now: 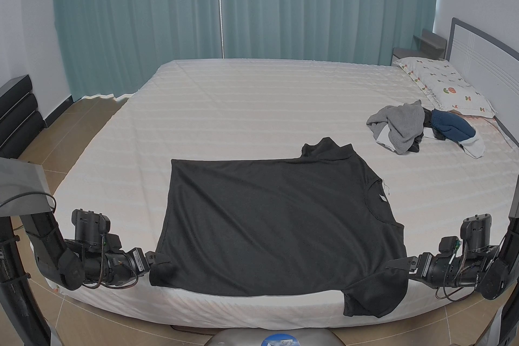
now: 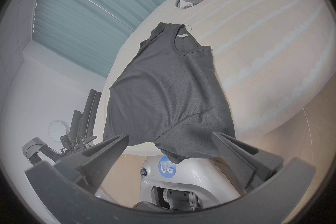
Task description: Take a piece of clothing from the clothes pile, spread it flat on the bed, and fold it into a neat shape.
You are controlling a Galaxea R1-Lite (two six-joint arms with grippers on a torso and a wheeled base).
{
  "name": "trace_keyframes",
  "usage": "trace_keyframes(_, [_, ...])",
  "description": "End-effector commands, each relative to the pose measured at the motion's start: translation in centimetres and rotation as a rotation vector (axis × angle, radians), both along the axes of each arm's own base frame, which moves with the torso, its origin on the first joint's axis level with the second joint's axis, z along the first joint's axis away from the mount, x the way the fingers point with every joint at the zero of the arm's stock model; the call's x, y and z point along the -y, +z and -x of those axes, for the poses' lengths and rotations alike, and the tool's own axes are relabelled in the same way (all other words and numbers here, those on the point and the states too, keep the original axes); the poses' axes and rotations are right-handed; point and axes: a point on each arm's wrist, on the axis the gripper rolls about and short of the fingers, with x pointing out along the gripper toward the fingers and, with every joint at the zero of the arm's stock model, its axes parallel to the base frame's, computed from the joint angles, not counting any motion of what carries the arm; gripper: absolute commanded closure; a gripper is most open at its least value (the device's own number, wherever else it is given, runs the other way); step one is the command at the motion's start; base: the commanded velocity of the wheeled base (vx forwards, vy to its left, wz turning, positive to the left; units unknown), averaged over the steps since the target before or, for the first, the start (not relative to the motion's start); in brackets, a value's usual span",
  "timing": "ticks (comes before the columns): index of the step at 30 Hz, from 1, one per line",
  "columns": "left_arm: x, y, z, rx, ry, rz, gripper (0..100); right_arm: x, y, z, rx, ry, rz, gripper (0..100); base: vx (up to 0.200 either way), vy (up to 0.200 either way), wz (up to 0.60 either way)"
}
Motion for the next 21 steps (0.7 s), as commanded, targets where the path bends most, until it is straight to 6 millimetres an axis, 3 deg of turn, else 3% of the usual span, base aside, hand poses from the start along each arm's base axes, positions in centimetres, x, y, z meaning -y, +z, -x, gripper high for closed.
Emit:
trace_keyframes(1, [0.7, -1.1, -0.3, -0.032, -0.013, -0.020, 0, 0.0, 0.0, 0.3, -0.009, 0.001, 0.000, 0, 0.000, 0.000, 0.00])
trace_keyframes(13, [2.2, -1.7, -0.8, -0.028, -0.026, -0.076, 0, 0.0, 0.0, 0.3, -0.005, 0.000, 0.001, 0, 0.000, 0.000, 0.00])
trace_keyframes(14, [2.2, -1.7, -0.8, -0.028, -0.026, -0.076, 100, 0.0, 0.0, 0.3, -0.005, 0.000, 0.001, 0, 0.000, 0.000, 0.00])
trace_keyframes(21, [1.9, -1.6, -0.4, -0.036, -0.012, -0.076, 100, 0.0, 0.0, 0.3, -0.007, 0.000, 0.001, 0, 0.000, 0.000, 0.00])
